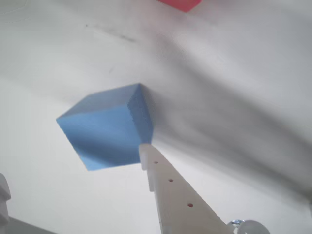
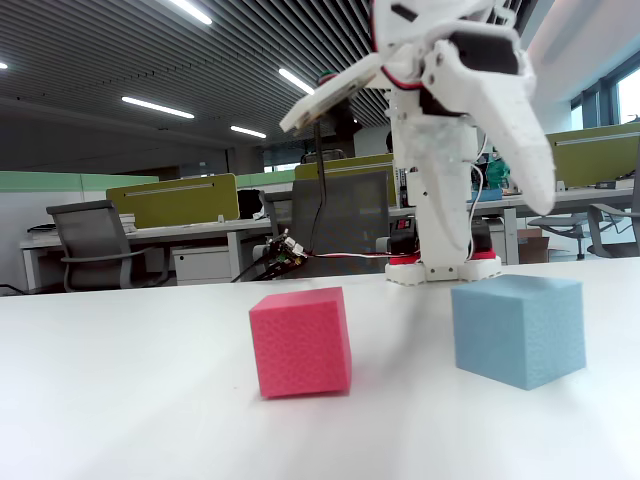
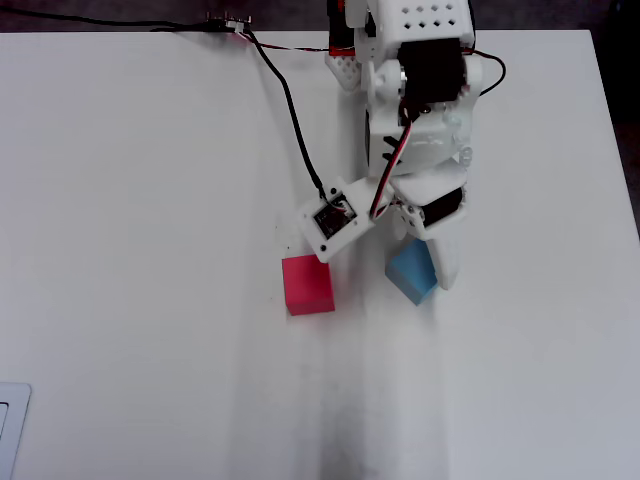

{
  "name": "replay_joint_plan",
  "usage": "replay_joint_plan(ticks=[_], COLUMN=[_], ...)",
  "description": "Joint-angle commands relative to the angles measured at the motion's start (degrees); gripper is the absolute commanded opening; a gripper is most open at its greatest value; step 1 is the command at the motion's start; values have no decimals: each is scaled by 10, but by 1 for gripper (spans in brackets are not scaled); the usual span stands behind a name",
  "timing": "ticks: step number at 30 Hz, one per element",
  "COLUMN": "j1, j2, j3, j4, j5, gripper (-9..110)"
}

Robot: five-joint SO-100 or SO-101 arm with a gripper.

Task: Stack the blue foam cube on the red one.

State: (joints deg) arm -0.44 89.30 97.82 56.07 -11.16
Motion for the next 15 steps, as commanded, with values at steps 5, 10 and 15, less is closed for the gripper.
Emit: replay_joint_plan(ticks=[5,10,15], j1=[-11,2,11], j2=[-35,-34,-47], j3=[-91,-88,-78], j4=[66,87,81], j5=[-11,-29,-45], gripper=[35,35,36])
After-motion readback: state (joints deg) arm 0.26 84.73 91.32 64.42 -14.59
